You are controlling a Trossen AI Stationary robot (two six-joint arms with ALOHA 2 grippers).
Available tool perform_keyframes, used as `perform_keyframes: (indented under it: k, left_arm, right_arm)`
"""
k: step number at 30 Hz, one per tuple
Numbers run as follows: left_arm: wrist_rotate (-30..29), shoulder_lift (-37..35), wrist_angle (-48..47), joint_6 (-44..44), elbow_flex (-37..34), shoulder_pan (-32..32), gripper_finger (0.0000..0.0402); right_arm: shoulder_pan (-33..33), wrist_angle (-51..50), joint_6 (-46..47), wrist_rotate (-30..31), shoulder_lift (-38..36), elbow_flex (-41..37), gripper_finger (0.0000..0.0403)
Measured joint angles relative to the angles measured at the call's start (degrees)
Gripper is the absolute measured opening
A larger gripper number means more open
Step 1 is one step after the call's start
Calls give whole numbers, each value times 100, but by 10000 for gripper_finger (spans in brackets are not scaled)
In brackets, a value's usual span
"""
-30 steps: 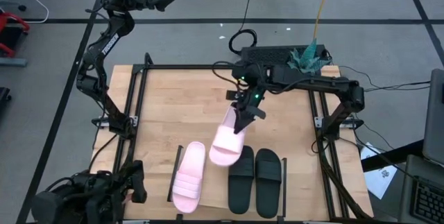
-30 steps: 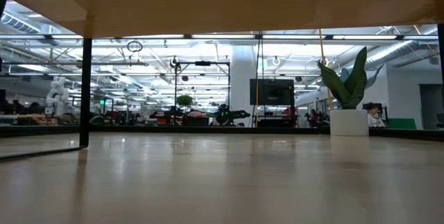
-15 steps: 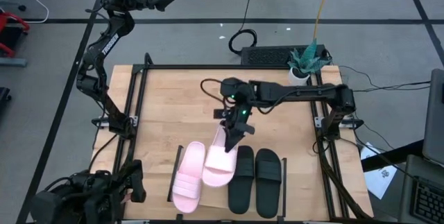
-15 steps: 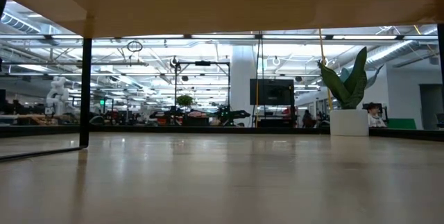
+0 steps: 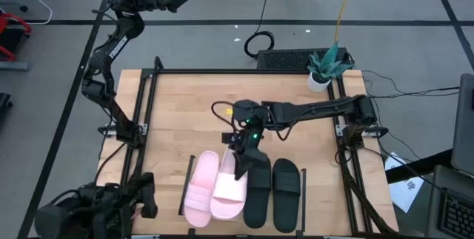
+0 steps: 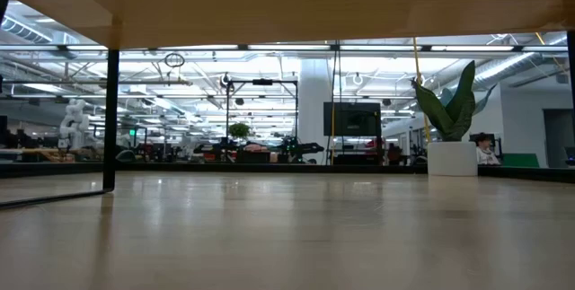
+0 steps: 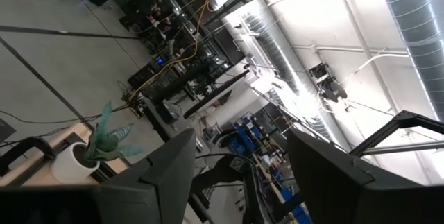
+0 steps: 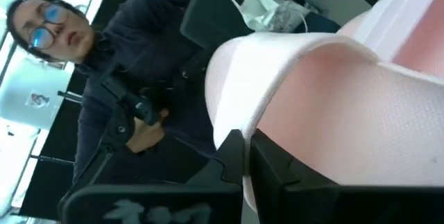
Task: Pick and place slides into the shelf
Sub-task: Put the pink slipper on the shelf
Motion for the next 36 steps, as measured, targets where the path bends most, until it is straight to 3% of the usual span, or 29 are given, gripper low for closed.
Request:
perform_keyframes:
  k: [19, 36]
  left_arm:
    - [50, 0, 0, -214, 0, -225, 227]
    - [48, 0, 0, -210, 0, -220, 227]
  right_arm:
    - [343, -122, -899, 1016, -10, -233, 0]
    - [342, 676, -878, 1010, -10, -1059, 0]
